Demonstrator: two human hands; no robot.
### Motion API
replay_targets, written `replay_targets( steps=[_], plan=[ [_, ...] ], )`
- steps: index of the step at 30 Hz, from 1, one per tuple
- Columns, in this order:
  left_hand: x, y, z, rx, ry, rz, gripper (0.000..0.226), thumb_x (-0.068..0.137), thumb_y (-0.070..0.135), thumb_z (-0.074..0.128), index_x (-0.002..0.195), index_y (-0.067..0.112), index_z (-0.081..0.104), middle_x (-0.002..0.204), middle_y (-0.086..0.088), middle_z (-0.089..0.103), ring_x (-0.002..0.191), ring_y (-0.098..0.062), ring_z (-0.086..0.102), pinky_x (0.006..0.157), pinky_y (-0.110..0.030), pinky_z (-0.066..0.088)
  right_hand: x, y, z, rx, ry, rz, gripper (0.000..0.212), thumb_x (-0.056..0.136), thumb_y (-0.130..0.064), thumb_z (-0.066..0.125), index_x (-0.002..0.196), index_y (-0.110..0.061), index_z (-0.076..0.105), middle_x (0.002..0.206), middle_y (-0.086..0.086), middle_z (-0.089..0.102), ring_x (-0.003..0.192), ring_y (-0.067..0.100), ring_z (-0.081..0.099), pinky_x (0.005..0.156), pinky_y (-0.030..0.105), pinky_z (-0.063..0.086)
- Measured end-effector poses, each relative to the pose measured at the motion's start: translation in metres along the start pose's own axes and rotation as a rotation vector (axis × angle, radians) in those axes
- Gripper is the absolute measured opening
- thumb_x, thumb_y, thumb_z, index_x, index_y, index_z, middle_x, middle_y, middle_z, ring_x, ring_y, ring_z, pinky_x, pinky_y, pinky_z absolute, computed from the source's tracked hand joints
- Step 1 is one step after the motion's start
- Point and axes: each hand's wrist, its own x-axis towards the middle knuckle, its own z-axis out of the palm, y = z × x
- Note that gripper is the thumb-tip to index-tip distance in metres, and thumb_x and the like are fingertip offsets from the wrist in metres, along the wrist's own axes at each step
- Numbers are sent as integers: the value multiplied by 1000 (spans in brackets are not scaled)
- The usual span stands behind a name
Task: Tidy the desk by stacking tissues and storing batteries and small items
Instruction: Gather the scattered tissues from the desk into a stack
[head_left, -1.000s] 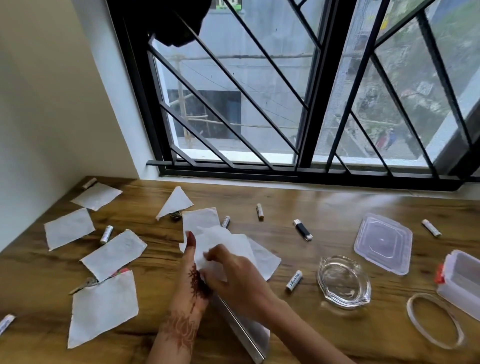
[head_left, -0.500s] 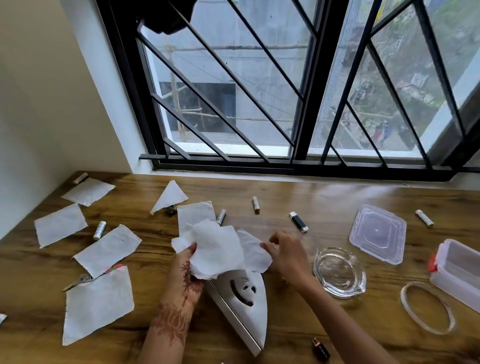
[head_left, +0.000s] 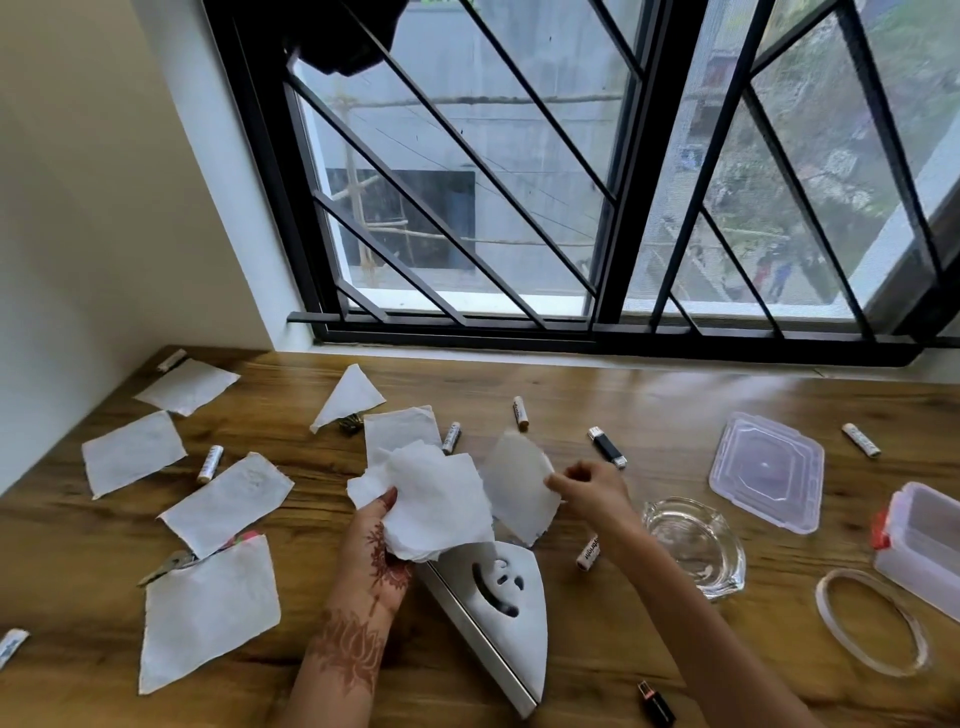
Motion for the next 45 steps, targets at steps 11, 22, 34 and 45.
replay_targets(
  steps=[11, 22, 34, 45],
  plan=[
    [9, -5, -1, 28, 33, 7, 17, 95, 12, 46, 85, 9, 59, 72, -7, 67, 74, -24, 58, 39, -25, 53, -25, -54, 11, -39, 58, -349, 14, 79, -8, 70, 88, -12, 60, 76, -4, 61, 68, 0, 57, 58, 14, 47],
    [2, -5, -1, 68, -194, -56, 47, 96, 45, 32, 83, 10, 61, 59, -11, 71, 50, -23, 67, 46, -30, 55, -53, -80, 67, 144, -410, -85, 26, 90, -26, 58, 106, -7, 50, 90, 15, 66, 78, 23, 69, 75, 35, 58],
    [-4, 10, -38, 116, 71, 14, 31, 94, 24, 50, 119, 6, 52, 91, -12, 62, 78, -28, 60, 45, -30, 54, -17, -71, 78, -262, -160, -581, 13, 90, -10, 55, 101, -5, 60, 91, 7, 66, 79, 17, 62, 68, 20, 50],
    [-3, 33, -73, -75, 99, 161, 39, 95, 17, 46, 133, 10, 46, 98, -7, 64, 86, -25, 62, 46, -32, 57, 56, -39, 115, -961, -331, -888, 27, 87, -20, 60, 112, -13, 66, 129, 4, 58, 129, 20, 40, 107, 33, 33]
  ],
)
